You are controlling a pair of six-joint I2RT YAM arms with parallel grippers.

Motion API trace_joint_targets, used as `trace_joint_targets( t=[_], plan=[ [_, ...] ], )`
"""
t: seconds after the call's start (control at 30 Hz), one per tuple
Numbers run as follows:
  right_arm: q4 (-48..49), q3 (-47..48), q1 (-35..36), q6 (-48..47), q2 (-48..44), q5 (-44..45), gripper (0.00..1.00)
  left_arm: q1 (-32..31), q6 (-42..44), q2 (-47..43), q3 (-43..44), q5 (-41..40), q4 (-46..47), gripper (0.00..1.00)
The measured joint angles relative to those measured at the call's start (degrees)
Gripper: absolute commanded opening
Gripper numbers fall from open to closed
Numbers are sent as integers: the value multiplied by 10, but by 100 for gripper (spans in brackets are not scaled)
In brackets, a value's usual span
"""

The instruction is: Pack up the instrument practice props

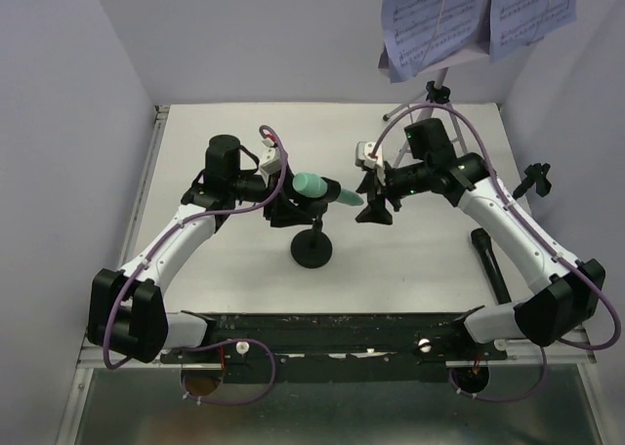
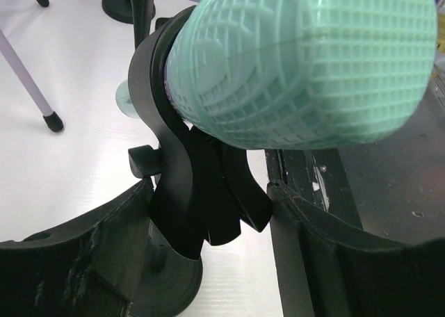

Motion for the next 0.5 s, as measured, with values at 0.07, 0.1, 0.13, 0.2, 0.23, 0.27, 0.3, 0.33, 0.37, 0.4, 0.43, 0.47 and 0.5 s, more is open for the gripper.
trace_joint_targets(
  t=[0.07,0.1,0.13,0.2,0.23,0.27,0.3,0.33,0.37,0.4,0.43,0.47,0.5],
  plan=[
    [10,3,28,-6,15,-2,78,-1,20,-2,1,3,-15,51],
    [15,5,38,-7,23,1,77,0,27,-3,1,6,-21,51],
    [20,7,45,-6,30,2,75,2,35,-5,1,6,-32,51],
    [33,17,48,3,46,1,68,6,46,-9,1,4,-45,51],
    [40,25,49,7,56,0,66,7,54,-11,1,5,-52,51],
    [45,35,51,9,68,-3,65,6,68,-13,1,7,-63,51],
    [50,45,54,9,80,-5,65,4,78,-15,1,8,-70,51],
    [53,54,57,9,92,-7,65,2,94,-16,3,9,-83,51],
    [54,59,59,8,103,-9,65,0,112,-17,7,8,-101,51],
    [54,60,61,8,108,-10,63,0,126,-17,11,7,-117,51],
    [54,60,61,8,111,-10,58,1,143,-17,15,6,-135,51],
    [54,60,61,8,114,-11,54,1,161,-16,21,4,-158,52],
    [54,60,61,7,115,-14,49,1,175,-16,27,0,-176,52]
  ],
)
